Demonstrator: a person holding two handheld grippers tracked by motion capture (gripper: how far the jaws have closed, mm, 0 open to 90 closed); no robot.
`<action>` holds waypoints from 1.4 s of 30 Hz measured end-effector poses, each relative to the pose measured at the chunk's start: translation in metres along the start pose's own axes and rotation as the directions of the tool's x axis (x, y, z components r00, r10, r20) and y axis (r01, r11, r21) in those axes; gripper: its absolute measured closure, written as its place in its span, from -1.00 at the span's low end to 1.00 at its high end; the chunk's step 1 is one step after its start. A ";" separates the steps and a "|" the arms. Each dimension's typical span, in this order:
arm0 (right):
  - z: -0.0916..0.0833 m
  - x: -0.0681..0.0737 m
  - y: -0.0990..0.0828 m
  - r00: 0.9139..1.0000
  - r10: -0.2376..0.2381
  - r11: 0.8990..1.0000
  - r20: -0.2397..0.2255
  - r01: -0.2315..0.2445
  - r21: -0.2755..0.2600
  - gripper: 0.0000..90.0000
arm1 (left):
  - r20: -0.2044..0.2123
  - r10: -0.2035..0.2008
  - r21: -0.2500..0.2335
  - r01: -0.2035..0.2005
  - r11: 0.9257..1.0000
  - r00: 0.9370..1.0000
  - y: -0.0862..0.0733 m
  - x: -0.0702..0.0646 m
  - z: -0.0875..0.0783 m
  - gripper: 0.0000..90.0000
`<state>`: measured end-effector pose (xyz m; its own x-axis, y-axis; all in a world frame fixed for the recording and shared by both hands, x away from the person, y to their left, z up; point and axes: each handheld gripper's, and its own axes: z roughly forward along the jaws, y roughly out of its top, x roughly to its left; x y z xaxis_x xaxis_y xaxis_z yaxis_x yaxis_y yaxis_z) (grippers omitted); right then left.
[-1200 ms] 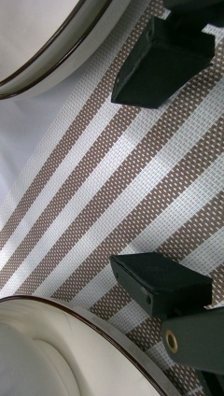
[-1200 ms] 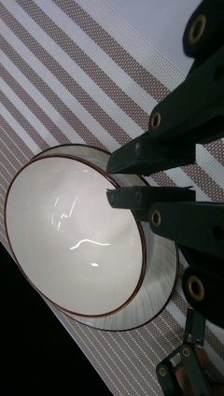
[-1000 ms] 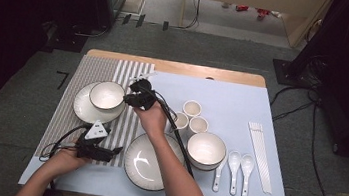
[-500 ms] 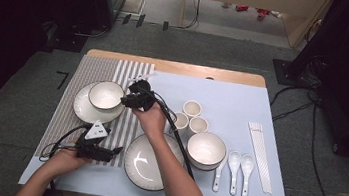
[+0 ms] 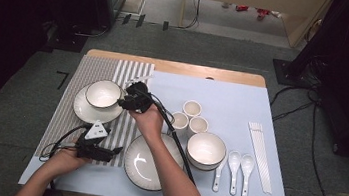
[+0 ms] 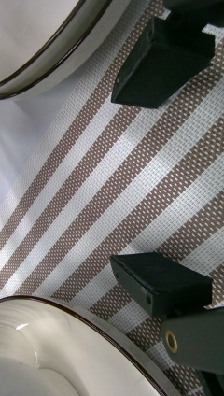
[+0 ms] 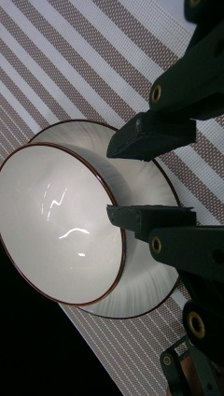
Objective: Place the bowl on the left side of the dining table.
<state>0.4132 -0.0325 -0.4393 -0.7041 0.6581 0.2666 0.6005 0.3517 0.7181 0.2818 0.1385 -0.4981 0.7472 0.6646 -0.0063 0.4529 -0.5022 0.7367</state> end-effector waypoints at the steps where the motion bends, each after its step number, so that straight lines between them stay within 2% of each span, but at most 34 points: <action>1: 0.000 0.000 0.000 1.000 0.000 1.000 0.000 0.000 -0.001 0.45 | 0.000 0.000 0.000 0.000 1.000 1.000 0.000 0.000 0.000 -0.58; 17: 0.002 0.000 0.001 1.000 0.011 1.000 0.002 -0.011 -0.008 0.42 | 0.000 0.000 0.000 0.000 1.000 1.000 0.000 0.000 0.000 -0.58; 22: 0.001 -0.001 0.001 1.000 0.015 1.000 0.007 -0.015 -0.002 0.36 | 0.000 0.000 0.000 0.000 1.000 1.000 0.000 0.000 0.000 -0.58; 33: -0.015 0.000 0.004 0.999 -0.026 1.000 0.023 0.027 -0.012 0.22 | 0.001 -0.001 -0.002 0.001 1.000 1.000 0.000 0.000 0.000 -0.58; 42: -0.032 0.004 0.007 0.999 -0.032 0.999 0.030 0.033 -0.035 0.06 | 0.001 -0.005 -0.007 0.005 1.000 1.000 0.000 0.000 0.000 -0.58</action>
<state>0.4022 -0.0492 -0.4127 -0.7114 0.6663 0.2236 0.5630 0.3499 0.7487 0.2820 0.1385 -0.4984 0.7454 0.6665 -0.0108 0.4532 -0.4948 0.7415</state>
